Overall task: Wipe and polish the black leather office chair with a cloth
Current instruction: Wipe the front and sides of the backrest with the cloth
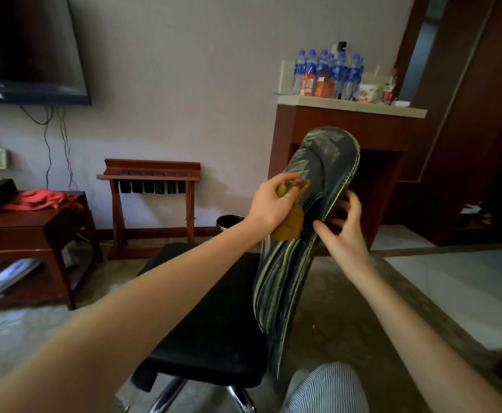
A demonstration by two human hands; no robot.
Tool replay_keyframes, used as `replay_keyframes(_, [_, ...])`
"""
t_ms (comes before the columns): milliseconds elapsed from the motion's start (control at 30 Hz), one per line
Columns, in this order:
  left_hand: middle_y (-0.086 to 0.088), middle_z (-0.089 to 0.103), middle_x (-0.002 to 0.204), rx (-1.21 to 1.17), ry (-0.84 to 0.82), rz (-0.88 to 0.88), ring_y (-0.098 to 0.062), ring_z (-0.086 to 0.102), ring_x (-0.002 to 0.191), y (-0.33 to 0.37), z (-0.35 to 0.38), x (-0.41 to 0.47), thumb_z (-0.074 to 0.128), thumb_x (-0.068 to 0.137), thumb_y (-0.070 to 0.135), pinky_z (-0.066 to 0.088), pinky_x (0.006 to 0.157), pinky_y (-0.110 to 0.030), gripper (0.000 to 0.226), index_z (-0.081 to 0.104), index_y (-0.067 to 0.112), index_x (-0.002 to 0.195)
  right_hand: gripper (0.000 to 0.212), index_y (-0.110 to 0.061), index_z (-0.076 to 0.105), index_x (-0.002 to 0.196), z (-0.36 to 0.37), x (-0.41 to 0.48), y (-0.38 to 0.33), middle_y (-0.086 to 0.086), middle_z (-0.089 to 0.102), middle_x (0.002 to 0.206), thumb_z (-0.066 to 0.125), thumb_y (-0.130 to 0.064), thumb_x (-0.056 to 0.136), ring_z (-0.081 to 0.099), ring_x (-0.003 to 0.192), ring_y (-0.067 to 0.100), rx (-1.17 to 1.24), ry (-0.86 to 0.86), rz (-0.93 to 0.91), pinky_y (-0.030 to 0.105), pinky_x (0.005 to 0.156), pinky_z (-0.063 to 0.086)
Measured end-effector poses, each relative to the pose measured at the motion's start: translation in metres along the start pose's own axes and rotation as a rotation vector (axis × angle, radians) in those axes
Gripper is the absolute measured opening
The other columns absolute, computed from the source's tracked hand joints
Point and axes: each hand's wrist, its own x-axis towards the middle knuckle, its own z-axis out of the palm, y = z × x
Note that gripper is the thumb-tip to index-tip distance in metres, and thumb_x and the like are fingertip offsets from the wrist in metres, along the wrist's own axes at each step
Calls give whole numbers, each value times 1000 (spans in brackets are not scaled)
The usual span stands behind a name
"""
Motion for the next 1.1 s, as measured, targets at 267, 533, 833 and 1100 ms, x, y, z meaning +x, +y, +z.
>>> replay_keyframes(267, [3, 63, 106, 164, -22, 308, -14, 57, 101, -13, 7, -5, 55, 91, 28, 48, 89, -44, 20, 60, 22, 110, 78, -40, 20, 136, 17, -15, -20, -3, 45, 138, 72, -27, 79, 60, 106, 13, -14, 107, -141, 43, 87, 54])
replay_keyframes(533, [0, 61, 105, 60, 39, 379, -11, 57, 100, -38, 16, -20, 54, 92, 18, 49, 88, -40, 21, 59, 12, 111, 79, -29, 21, 143, 24, -20, -10, -1, 47, 138, 69, -14, 82, 59, 107, 2, 65, 144, -152, 22, 85, 52])
replay_keyframes(833, [-2, 58, 108, 115, 119, 318, -12, 57, 102, -102, 19, -46, 55, 89, 21, 50, 87, -33, 22, 60, 12, 108, 77, -56, 23, 127, 19, -11, -4, -1, 49, 136, 67, -20, 75, 54, 119, 12, 151, 142, -108, 42, 97, 49])
replay_keyframes(1100, [9, 59, 105, 137, 24, 89, -2, 56, 100, -141, -2, -74, 60, 90, 19, 49, 89, -35, 20, 57, 27, 108, 79, -44, 21, 133, 14, -10, -3, -9, 45, 134, 65, -3, 83, 50, 121, 10, 207, 126, -53, 39, 100, 46])
